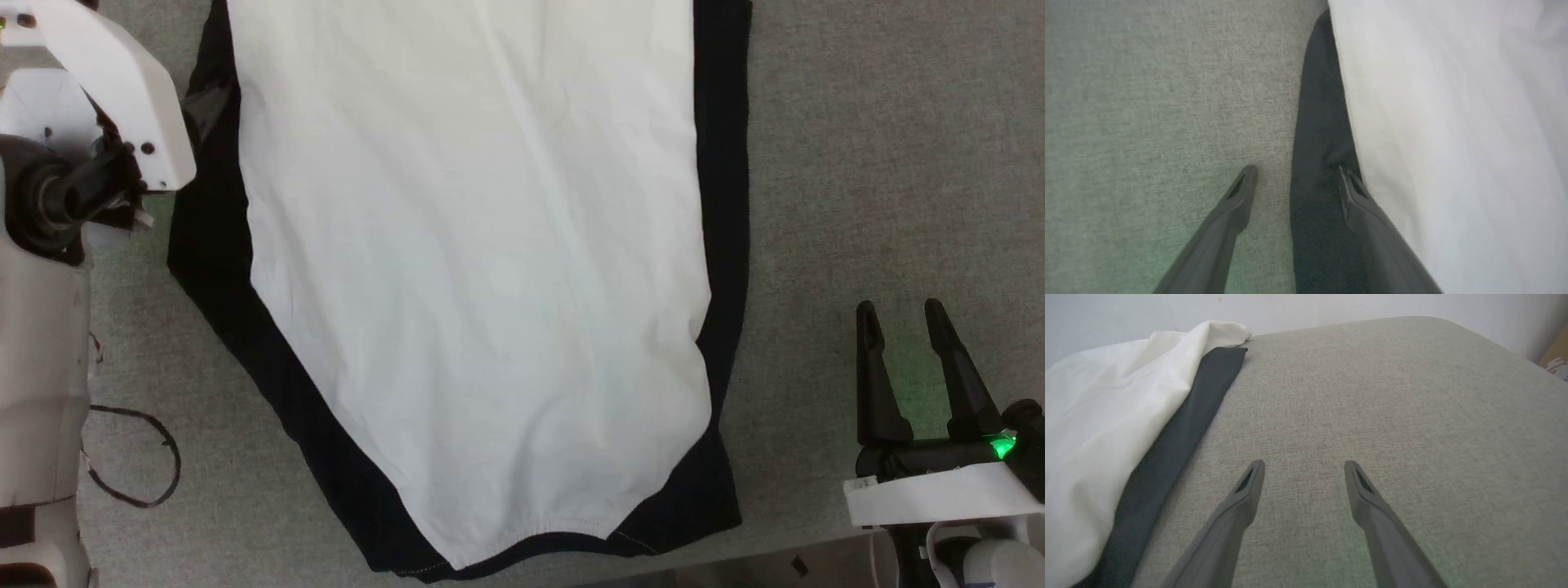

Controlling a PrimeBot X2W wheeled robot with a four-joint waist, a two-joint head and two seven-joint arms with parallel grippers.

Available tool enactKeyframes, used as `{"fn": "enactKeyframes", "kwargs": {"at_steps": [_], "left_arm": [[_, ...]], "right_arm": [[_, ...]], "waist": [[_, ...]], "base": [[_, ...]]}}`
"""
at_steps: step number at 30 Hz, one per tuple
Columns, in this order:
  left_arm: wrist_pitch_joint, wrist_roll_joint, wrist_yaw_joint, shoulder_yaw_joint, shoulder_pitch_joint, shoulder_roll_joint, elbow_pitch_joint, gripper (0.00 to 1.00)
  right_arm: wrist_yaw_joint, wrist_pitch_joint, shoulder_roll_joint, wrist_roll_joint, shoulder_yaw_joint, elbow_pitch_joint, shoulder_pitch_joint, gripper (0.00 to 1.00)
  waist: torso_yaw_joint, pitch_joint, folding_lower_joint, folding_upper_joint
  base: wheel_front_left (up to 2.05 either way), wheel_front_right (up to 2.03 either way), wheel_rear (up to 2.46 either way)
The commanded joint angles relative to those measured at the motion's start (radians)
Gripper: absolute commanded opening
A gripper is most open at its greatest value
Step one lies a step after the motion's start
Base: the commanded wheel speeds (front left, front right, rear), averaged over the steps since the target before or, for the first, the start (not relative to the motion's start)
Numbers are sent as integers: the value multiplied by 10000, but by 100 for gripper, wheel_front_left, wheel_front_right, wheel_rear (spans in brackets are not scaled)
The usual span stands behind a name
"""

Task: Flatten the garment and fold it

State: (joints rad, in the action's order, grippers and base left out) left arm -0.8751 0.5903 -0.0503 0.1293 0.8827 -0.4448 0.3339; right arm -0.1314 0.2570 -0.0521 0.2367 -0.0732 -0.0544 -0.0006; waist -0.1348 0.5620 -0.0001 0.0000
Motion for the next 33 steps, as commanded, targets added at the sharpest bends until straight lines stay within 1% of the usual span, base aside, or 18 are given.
{"fn": "enactKeyframes", "kwargs": {"at_steps": [1,2,3,12,17,21,26,27,33], "left_arm": [[-348,177,9,187,-360,241,158,62],[-408,214,14,181,-395,225,100,35],[-405,234,7,173,-432,207,32,0],[-103,429,-90,53,-782,125,-398,0],[814,424,-95,-212,-767,200,-467,0],[1557,441,-153,-433,-990,188,-309,0],[1976,622,-281,-599,-1516,123,-356,0],[1976,622,-281,-599,-1516,123,-356,0],[2493,742,-354,-858,-2054,-44,-555,0]], "right_arm": [[7,47,18,-67,-39,24,-195,100],[7,47,18,-63,-36,35,-211,100],[7,47,18,-58,-27,46,-231,100],[7,47,18,-48,-136,177,-351,100],[7,47,18,-67,-122,260,-318,100],[7,47,18,-83,-36,381,-203,100],[7,47,18,-162,-53,549,89,100],[7,47,18,-162,-53,549,89,100],[7,8,18,-229,14,663,476,100]], "waist": [[-24,29,1,0],[-38,44,1,0],[-55,56,1,0],[-93,-66,1,0],[21,-397,1,0],[141,-933,1,0],[359,-1820,1,0],[359,-1820,1,0],[640,-2765,1,0]], "base": [[0,0,0],[0,0,0],[0,0,0],[0,0,0],[0,0,0],[0,0,0],[0,0,0],[0,0,0],[0,0,0]]}}
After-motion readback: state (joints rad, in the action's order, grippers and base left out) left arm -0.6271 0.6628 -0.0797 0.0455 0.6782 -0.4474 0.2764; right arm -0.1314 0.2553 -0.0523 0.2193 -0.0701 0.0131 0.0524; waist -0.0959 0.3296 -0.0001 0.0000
